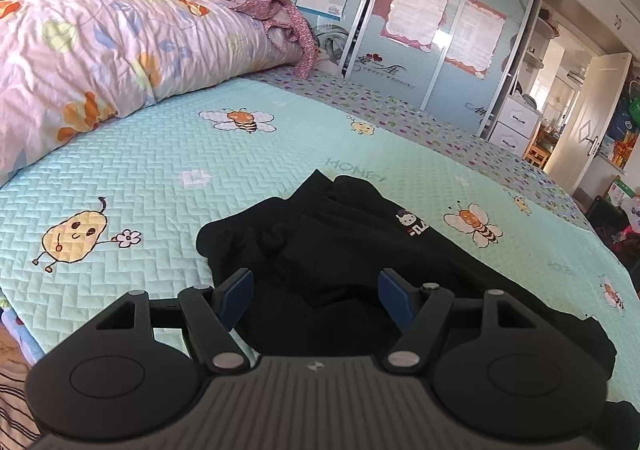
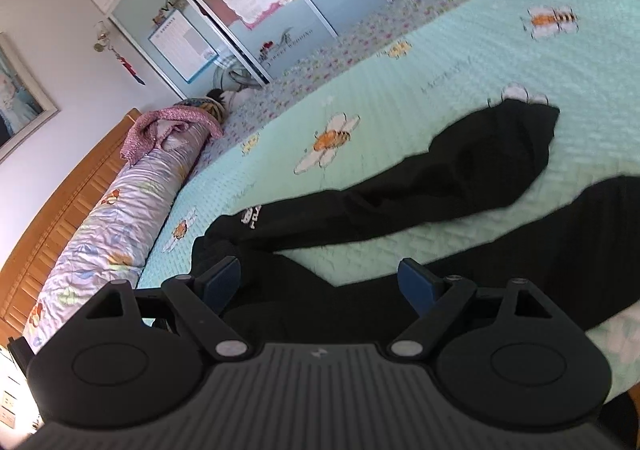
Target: Fold clothes
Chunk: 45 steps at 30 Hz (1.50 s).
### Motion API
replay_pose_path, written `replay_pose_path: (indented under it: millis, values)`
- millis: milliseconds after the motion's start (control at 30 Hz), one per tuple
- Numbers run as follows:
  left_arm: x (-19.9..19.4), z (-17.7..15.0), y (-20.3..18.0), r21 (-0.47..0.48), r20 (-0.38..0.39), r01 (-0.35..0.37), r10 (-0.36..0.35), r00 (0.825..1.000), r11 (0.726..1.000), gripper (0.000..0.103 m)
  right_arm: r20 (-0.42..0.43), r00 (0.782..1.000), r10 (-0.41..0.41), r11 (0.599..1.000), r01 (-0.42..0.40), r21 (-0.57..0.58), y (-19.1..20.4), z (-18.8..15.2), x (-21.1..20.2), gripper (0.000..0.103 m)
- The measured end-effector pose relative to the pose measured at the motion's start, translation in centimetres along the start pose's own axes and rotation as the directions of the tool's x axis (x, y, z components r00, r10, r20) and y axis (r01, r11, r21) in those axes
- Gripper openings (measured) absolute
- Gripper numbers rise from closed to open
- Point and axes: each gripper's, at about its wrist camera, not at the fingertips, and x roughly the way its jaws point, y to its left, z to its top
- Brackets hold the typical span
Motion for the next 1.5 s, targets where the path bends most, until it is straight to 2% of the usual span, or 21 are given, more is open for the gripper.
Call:
replay_pose_path:
  millis: [100,167,200,267,333,433,500,533,600,667,733,800,867,933,1067,1167,1267,1367,1433,1500]
  values:
    - [0.1,0.0,0.1,-0.003,0.004,-0.006,0.006,1.0,1.0,0.072,0.018,1.0,0.001,1.0,-0.001,-0.002,0.0,1.0,-0.7,0.086]
    - [0.3,0.0,0.1,-0.007,0.003,-0.007,0.007,1.0,1.0,0.072,0.078,0.997,0.003,1.0,0.0,-0.03,0.3,3.7,-2.2,0.086]
    - [0.4,-0.1,0.1,-0.004,-0.001,-0.004,0.004,1.0,1.0,0.072,0.116,0.993,-0.006,0.998,0.014,-0.063,0.9,6.0,-3.1,0.086]
    - [0.7,-0.2,-0.1,-0.001,-0.007,0.004,-0.004,1.0,1.0,0.072,0.213,0.976,-0.04,0.983,0.077,-0.167,3.2,12.7,-5.5,0.087]
    - [0.7,-0.3,-0.3,-0.006,-0.009,0.015,-0.015,1.0,1.0,0.072,0.311,0.948,-0.066,0.956,0.149,-0.254,5.5,19.3,-7.8,0.086]
    - [0.5,-0.3,-0.3,-0.019,-0.004,0.03,-0.03,1.0,0.999,0.072,0.452,0.883,-0.128,0.928,0.268,-0.259,9.4,29.2,-11.7,0.086]
    - [0.5,-0.3,-0.1,-0.029,0.002,0.028,-0.027,1.0,0.999,0.072,0.516,0.85,-0.103,0.946,0.244,-0.215,11.1,32.7,-14.6,0.087]
    - [0.4,-0.2,0.2,-0.032,0.003,0.025,-0.025,1.0,0.999,0.072,0.528,0.847,-0.061,0.953,0.207,-0.222,11.6,32.9,-15.5,0.087]
    - [0.5,-0.1,0.7,-0.03,0.003,0.016,-0.016,1.0,0.999,0.072,0.503,0.864,0.017,0.95,0.142,-0.278,12.1,31.2,-15.5,0.092]
    - [0.8,0.3,1.3,-0.033,0.0,0.008,-0.008,1.0,0.999,0.072,0.427,0.903,0.045,0.939,0.107,-0.327,11.5,27.6,-13.3,0.092]
    - [0.9,0.9,2.0,-0.038,0.003,0.003,-0.003,1.0,0.999,0.072,0.327,0.945,0.024,0.935,0.095,-0.341,10.0,23.1,-9.5,0.092]
    - [0.9,1.7,2.5,-0.038,0.017,0.001,0.0,1.0,0.999,0.072,0.238,0.971,0.006,0.941,0.075,-0.33,7.9,18.8,-5.9,0.092]
    - [1.1,2.4,3.0,-0.028,0.029,0.0,0.001,1.0,1.0,0.073,0.148,0.989,-0.016,0.962,0.056,-0.268,5.1,14.7,-2.3,0.092]
    - [1.6,3.0,3.4,-0.015,0.028,-0.015,0.015,0.999,1.0,0.073,0.065,0.998,-0.021,0.989,0.03,-0.148,1.8,10.9,1.0,0.092]
    - [2.9,4.2,3.4,-0.007,0.026,-0.027,0.028,0.999,1.0,0.073,-0.001,0.998,-0.055,0.998,0.055,0.027,-3.1,6.0,4.4,0.092]
    - [3.8,4.7,2.5,0.005,0.028,-0.023,0.023,0.999,1.0,0.074,0.05,0.99,-0.133,0.987,0.127,0.098,-7.2,6.4,3.7,0.092]
    - [5.1,4.3,0.8,0.018,0.003,-0.005,0.005,1.0,1.0,0.074,0.143,0.964,-0.226,0.96,0.195,0.2,-12.5,9.0,2.3,0.092]
    - [6.3,3.3,-1.4,0.044,-0.029,0.025,-0.024,0.999,0.999,0.073,0.119,0.962,-0.247,0.924,0.197,0.326,-17.8,11.3,2.8,0.092]
    - [6.8,2.7,-3.1,0.06,-0.05,0.048,-0.045,0.998,0.997,0.073,0.091,0.975,-0.203,0.906,0.152,0.395,-20.2,11.8,4.6,0.09]
    - [7.3,2.1,-4.6,0.078,-0.071,0.065,-0.06,0.996,0.995,0.073,0.073,0.977,-0.199,0.888,0.149,0.436,-21.8,12.2,6.0,0.082]
